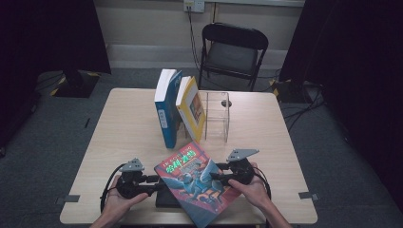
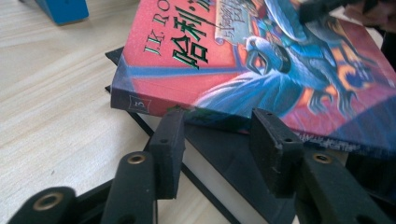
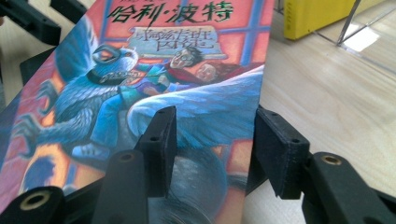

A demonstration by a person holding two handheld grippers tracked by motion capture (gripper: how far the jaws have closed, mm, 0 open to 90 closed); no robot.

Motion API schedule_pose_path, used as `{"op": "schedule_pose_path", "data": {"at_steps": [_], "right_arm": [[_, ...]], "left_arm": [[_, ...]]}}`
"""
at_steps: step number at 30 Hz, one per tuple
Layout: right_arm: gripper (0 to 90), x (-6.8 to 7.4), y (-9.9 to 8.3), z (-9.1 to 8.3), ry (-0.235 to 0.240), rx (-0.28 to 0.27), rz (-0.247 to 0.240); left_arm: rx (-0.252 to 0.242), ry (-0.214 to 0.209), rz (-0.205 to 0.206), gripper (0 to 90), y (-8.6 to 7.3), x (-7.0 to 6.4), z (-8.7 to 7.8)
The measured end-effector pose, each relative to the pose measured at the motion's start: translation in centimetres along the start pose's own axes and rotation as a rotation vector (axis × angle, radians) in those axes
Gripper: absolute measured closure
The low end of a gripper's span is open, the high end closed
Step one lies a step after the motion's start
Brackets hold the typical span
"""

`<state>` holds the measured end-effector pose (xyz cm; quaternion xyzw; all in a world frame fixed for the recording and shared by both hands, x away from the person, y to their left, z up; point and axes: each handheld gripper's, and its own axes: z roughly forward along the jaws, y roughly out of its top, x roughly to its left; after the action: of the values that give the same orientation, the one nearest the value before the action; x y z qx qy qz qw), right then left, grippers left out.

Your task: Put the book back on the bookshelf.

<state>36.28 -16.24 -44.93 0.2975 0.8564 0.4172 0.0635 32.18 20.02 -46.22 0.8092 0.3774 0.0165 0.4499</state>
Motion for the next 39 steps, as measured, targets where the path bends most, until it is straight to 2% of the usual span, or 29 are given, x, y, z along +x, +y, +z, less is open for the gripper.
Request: {"op": "schedule_pose_path", "data": {"at_steps": [3, 7, 8, 9, 11, 13, 16, 21, 22, 24, 26, 28, 30, 32, 36, 39], "right_arm": [[50.1, 0.1, -0.2, -0.2, 0.004, 0.002, 0.0], [49.4, 0.4, -0.7, -0.7, 0.019, 0.007, 0.003], [49.3, 0.5, -0.8, -0.8, 0.019, 0.007, 0.004], [49.2, 0.6, -0.9, -0.9, 0.021, 0.007, 0.003], [48.9, 1.0, -1.2, -1.2, 0.026, 0.011, -0.002], [48.9, 1.3, -1.4, -1.5, 0.027, 0.017, -0.01], [48.9, 1.8, -1.9, -1.9, 0.036, 0.016, -0.012], [48.0, 2.4, -2.2, -2.3, 0.044, 0.019, -0.026], [48.1, 2.4, -2.1, -2.3, 0.041, 0.018, -0.029], [43.2, 2.2, -1.9, -2.1, 0.022, 0.003, -0.012], [41.4, 1.7, -1.5, -1.7, 0.007, -0.005, 0.002], [39.4, 1.1, -1.0, -1.3, -0.002, -0.02, 0.017], [39.1, 0.5, -0.6, -0.8, -0.01, -0.032, 0.039], [37.6, 0.0, -0.2, -0.3, -0.02, -0.04, 0.054], [33.5, -0.5, 0.1, 0.7, -0.05, -0.041, 0.079], [33.3, -0.3, -0.1, 0.5, -0.071, -0.043, 0.092]], "left_arm": [[-0.004, -0.006, -0.028, 54.0, 0.4, 0.5, 0.3], [-0.008, 0.0, -0.028, 52.5, 1.1, 0.9, 0.7], [-0.017, -0.004, -0.036, 52.8, 1.3, 1.0, 0.8], [-0.052, -0.01, -0.039, 53.5, 1.7, 1.2, 0.9], [-0.052, 0.015, -0.014, 55.4, 2.5, 1.1, 1.1], [-0.028, 0.032, 0.014, 52.9, 3.3, 1.0, 1.6], [-0.043, 0.036, 0.004, 54.1, 3.6, 1.3, 2.1], [-0.05, 0.06, 0.022, 52.6, 4.4, 1.4, 3.2], [-0.057, 0.057, 0.013, 52.3, 4.4, 1.4, 3.3], [-0.028, 0.053, 0.008, 52.2, 4.2, 1.5, 3.5], [-0.022, 0.028, -0.003, 51.2, 3.8, 1.3, 3.3], [-0.018, 0.018, 0.012, 52.2, 3.3, 0.6, 3.0], [-0.014, 0.01, 0.01, 51.9, 2.9, 0.1, 2.7], [-0.013, 0.021, 0.008, 51.2, 2.8, -0.4, 2.7], [-0.021, 0.021, -0.012, 52.1, 3.0, -0.1, 3.0], [-0.026, 0.006, -0.021, 54.3, 3.3, 0.3, 3.4]]}}
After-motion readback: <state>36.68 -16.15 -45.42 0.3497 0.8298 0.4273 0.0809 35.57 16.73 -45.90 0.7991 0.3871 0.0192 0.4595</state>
